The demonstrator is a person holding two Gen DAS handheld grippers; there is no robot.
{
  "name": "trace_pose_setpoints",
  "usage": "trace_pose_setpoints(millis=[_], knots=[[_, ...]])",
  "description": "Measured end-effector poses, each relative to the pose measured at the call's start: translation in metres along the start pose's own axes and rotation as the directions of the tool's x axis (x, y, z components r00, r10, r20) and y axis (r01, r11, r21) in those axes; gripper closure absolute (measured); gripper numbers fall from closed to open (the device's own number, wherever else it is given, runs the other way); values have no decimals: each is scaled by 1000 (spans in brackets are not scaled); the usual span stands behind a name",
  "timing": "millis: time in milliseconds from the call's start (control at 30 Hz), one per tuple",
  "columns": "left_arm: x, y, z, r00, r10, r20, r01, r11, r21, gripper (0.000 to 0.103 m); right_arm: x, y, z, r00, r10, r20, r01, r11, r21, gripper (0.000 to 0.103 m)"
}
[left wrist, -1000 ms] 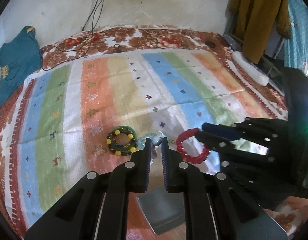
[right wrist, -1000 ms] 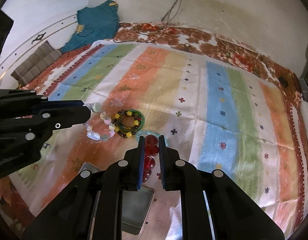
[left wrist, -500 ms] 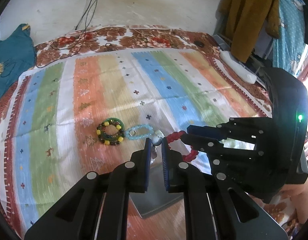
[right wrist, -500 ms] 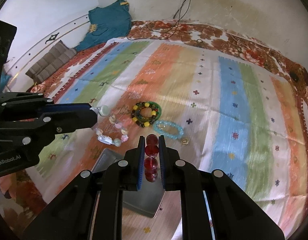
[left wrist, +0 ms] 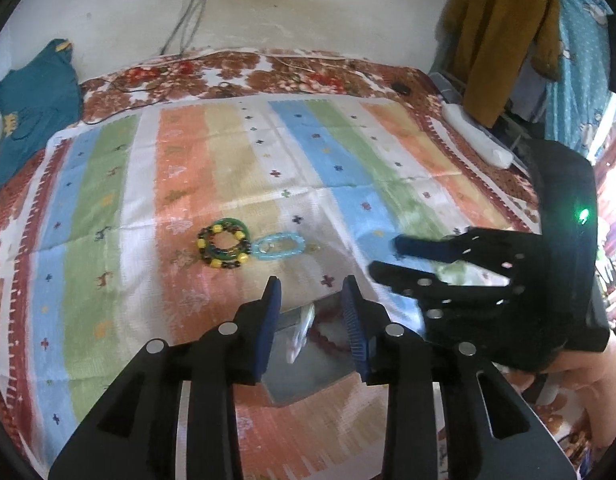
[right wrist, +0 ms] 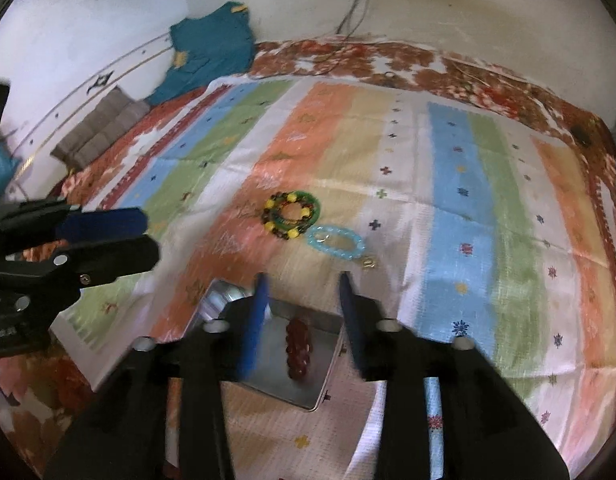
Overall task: Organize jewelry
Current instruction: 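Carry both bracelets over the metal tray and open both grippers to drop them, then move both grippers back to the green bangle and light blue bracelet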
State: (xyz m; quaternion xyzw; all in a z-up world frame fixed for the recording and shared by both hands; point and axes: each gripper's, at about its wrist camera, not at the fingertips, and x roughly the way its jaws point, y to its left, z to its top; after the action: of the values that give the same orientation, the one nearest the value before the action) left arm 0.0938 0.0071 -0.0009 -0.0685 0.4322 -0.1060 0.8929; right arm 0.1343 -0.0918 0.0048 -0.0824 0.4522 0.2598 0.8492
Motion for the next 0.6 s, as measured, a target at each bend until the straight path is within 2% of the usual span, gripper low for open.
trace_pose_setpoints(millis=[100, 300, 367, 400, 433, 500, 600], knots=[[0, 9, 1, 1000, 12, 4, -12, 999, -33, 69, 3, -8, 1, 1000, -23, -8, 23, 1000, 19, 64], [11, 26, 7, 996, 86, -9, -87, 992, -92, 63, 17, -18, 2, 998, -45, -39, 47, 998, 44, 64], [18, 35, 9, 995, 101, -25, -104, 986, -130, 59, 21, -19, 4, 998, -46, -44, 48, 998, 49, 64], [20, 39, 10, 994, 104, -30, -108, 983, -149, 54, 23, -19, 5, 998, -49, -48, 51, 998, 48, 64], [22, 42, 11, 994, 108, -32, -112, 980, -163, 52, 25, -19, 5, 997, -50, -51, 53, 997, 48, 62], [26, 46, 15, 993, 114, -33, -118, 975, -186, 52, 29, -18, 7, 997, -54, -54, 57, 997, 46, 51], [33, 47, 18, 989, 142, -36, -146, 971, -191, 48, 36, -19, 9, 997, -57, -60, 59, 997, 45, 49]])
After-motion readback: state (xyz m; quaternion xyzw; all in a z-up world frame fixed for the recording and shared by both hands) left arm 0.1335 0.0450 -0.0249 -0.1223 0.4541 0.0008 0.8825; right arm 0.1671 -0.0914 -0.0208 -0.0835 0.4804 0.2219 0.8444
